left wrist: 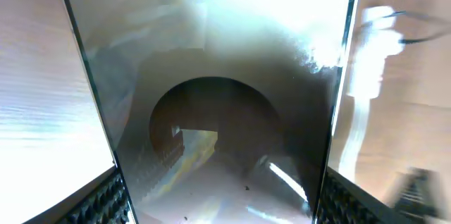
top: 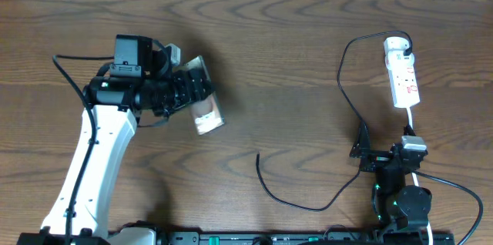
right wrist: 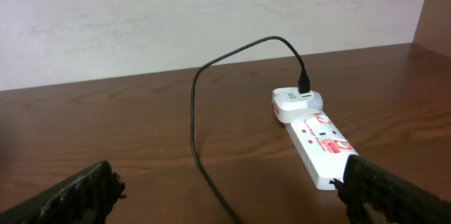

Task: Plug charger to phone and switch on socket
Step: 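Lift the phone with the left gripper and tilt it upright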

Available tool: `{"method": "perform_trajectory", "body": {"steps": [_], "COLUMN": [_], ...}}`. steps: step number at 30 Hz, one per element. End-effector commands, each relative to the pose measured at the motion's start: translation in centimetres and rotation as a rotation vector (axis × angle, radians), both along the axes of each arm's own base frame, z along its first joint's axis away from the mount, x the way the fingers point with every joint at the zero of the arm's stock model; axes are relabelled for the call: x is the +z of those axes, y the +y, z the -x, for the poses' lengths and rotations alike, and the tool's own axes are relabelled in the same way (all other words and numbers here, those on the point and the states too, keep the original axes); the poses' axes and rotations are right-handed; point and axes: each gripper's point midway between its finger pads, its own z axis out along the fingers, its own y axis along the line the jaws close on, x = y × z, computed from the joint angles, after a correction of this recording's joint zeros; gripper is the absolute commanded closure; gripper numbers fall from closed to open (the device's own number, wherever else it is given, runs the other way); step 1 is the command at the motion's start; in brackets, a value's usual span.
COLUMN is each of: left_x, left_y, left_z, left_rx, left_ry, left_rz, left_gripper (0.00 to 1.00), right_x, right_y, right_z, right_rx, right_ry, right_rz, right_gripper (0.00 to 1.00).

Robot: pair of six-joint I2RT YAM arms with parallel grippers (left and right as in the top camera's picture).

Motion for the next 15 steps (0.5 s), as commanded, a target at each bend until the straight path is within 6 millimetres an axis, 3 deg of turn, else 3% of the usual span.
{"method": "perform_trajectory", "body": {"steps": [1,6,15], "left_x": [5.2,8.5,9.7], "left_y": [-2.6,-2.5,-0.7], "left_z": [0.7,1.3,1.0], "left_rx": [0.022,0.079,0.333], "left_ry": [0.1,0.28,0.64], "left_rz": [0.364,0.631,0.823], "left_gripper": [0.93,0.93,0.93], "right_x": [0.0,0.0,0.0], "right_y": [0.1,0.1,0.1], "right_z": [0.0,0.0,0.0], "right_rx": [0.004,0.004,0.004], "right_ry": [0.0,0.0,0.0], "right_rz": [0.011,0.011,0.011], "right_gripper": [0.01,0.01,0.01]}}
